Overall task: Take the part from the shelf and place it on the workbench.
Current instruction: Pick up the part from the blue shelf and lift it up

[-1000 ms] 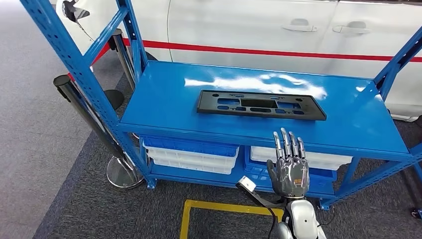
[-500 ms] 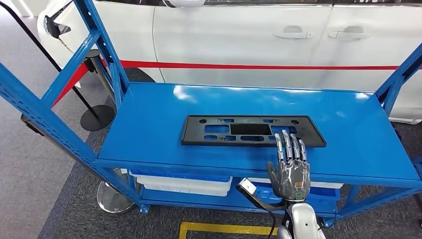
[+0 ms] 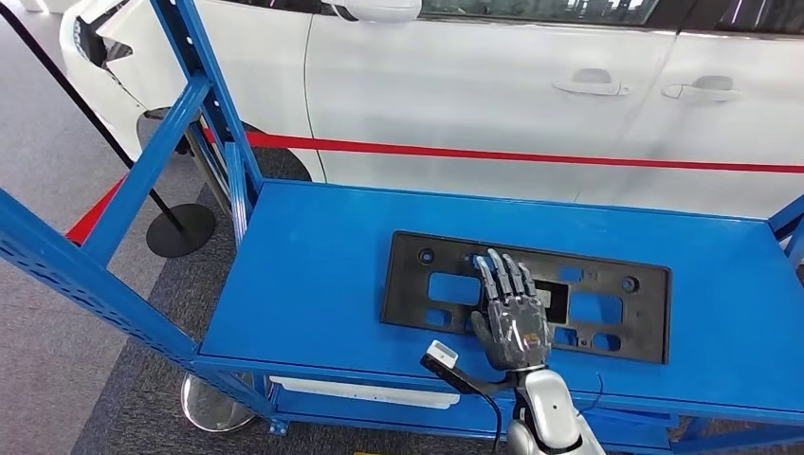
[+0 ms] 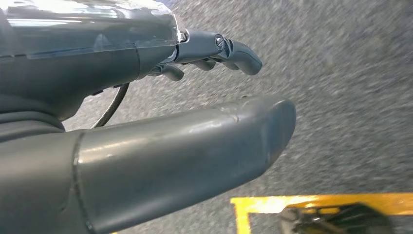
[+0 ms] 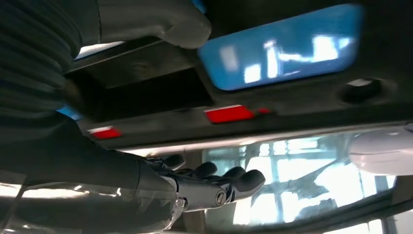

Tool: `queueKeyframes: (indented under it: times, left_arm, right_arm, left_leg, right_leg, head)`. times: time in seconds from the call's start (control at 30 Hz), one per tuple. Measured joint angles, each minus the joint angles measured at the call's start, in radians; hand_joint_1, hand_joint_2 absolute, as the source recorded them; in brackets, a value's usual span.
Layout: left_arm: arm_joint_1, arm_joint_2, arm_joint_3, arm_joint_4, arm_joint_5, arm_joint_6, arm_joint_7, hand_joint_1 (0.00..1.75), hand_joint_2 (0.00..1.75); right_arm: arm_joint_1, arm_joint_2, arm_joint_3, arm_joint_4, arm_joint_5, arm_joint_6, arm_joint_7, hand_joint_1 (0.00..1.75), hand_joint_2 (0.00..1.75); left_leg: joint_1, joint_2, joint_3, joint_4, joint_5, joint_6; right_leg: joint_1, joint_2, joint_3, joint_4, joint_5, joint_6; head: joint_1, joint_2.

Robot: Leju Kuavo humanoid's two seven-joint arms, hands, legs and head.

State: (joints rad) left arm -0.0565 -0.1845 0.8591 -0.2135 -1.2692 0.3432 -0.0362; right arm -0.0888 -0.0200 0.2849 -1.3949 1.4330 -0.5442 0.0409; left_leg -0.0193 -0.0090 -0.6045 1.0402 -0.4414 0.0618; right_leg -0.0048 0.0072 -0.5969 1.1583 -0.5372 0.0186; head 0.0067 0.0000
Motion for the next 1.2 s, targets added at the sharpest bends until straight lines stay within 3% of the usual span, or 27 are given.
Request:
queueKeyframes:
  times: [0.03,0.07,0.1,0.2,0.47,0.97,1.07,1.2]
  left_arm:
    - [-0.001,-0.002,0.000,0.001,-0.004,0.000,-0.005,0.00,0.00]
    - [-0.003,-0.004,0.000,0.001,-0.007,0.001,-0.009,0.00,0.00]
    - [-0.006,-0.006,0.000,0.002,-0.011,0.002,-0.012,0.00,0.00]
    - [-0.009,-0.006,0.000,0.003,-0.020,0.004,-0.016,0.00,0.00]
    - [-0.002,-0.006,0.000,0.003,-0.032,0.001,-0.029,0.00,0.00]
    - [0.000,-0.006,0.000,0.003,-0.044,0.004,-0.020,0.00,0.00]
    - [0.001,-0.006,0.000,0.003,-0.043,0.004,-0.022,0.00,0.00]
    - [0.003,-0.005,0.003,0.003,-0.034,0.002,-0.027,0.00,0.00]
  right_arm:
    - [-0.037,-0.010,0.017,0.026,-0.033,0.045,-0.001,0.00,1.75]
    - [-0.076,-0.021,0.035,0.051,-0.061,0.083,-0.002,0.00,1.75]
    - [-0.113,-0.030,0.053,0.074,-0.082,0.113,-0.003,0.00,1.75]
    - [-0.205,-0.054,0.099,0.128,-0.122,0.169,-0.004,0.00,1.75]
    - [-0.316,-0.104,0.178,0.155,-0.159,0.223,0.006,0.00,1.75]
    - [-0.325,-0.126,0.236,0.161,-0.098,0.198,0.072,0.00,1.75]
    - [-0.317,-0.127,0.241,0.145,-0.124,0.172,0.047,0.00,1.75]
    - [-0.275,-0.128,0.260,0.045,-0.311,0.147,-0.093,0.00,1.75]
  left_leg:
    - [-0.004,0.000,0.010,-0.001,-0.006,0.000]
    - [-0.006,-0.001,0.014,-0.002,-0.009,-0.001]
    - [-0.006,-0.002,0.015,-0.004,-0.011,-0.002]
    - [-0.006,-0.001,0.013,-0.006,-0.011,-0.002]
    - [-0.006,-0.004,0.014,-0.008,-0.013,-0.004]
    - [-0.007,-0.004,0.014,-0.008,-0.013,-0.004]
    - [-0.008,-0.004,0.014,-0.008,-0.013,-0.004]
    - [-0.008,-0.004,0.014,-0.008,-0.013,-0.004]
  right_leg:
    - [0.006,0.000,0.007,-0.051,0.042,-0.015]
    - [0.010,0.000,0.016,-0.093,0.063,-0.026]
    - [0.012,0.000,0.022,-0.114,0.068,-0.028]
    - [0.010,-0.001,0.029,-0.136,0.065,-0.012]
    - [0.010,-0.002,0.029,-0.137,0.061,-0.016]
    - [0.010,-0.002,0.029,-0.137,0.060,-0.017]
    - [0.010,-0.002,0.029,-0.137,0.060,-0.017]
    - [0.010,-0.002,0.029,-0.138,0.060,-0.017]
  head:
    - [-0.004,0.000]
    - [-0.006,0.000]
    - [-0.009,0.000]
    - [-0.009,0.000]
    - [-0.009,0.000]
    - [-0.009,0.000]
    - [-0.009,0.000]
    - [-0.009,0.000]
